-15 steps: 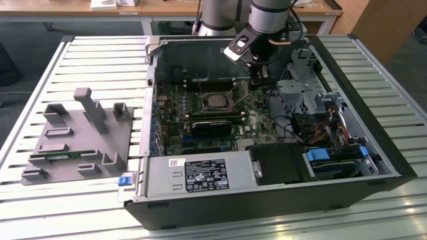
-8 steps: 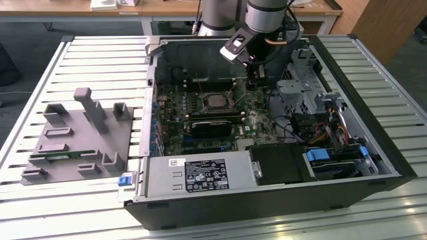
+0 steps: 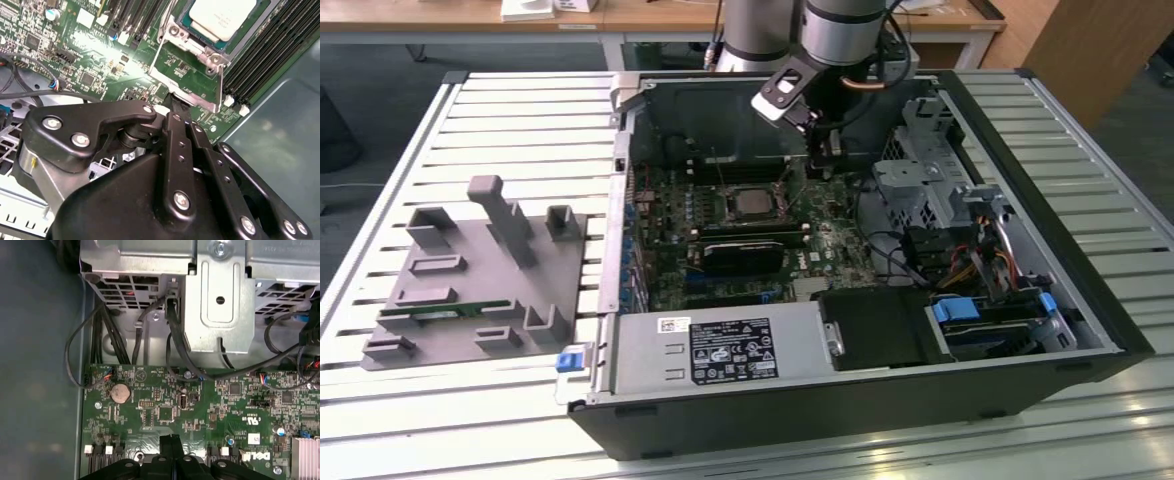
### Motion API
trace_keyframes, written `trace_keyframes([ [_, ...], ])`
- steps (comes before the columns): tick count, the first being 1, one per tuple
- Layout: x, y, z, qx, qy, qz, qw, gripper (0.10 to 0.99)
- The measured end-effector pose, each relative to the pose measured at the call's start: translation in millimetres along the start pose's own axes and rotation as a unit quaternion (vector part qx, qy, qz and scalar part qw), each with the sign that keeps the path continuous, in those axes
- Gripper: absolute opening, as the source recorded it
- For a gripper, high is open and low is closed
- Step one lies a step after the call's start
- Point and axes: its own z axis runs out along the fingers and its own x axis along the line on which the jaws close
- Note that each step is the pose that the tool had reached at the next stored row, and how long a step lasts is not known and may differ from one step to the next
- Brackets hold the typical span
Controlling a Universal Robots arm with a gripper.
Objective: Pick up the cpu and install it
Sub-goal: 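Close the cpu cover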
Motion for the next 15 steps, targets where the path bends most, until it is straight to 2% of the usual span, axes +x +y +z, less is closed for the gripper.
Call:
trace_keyframes([
  [15, 0.4, -17.4, -0.3, 0.0, 0.0, 0.0, 1.0, 0.106],
])
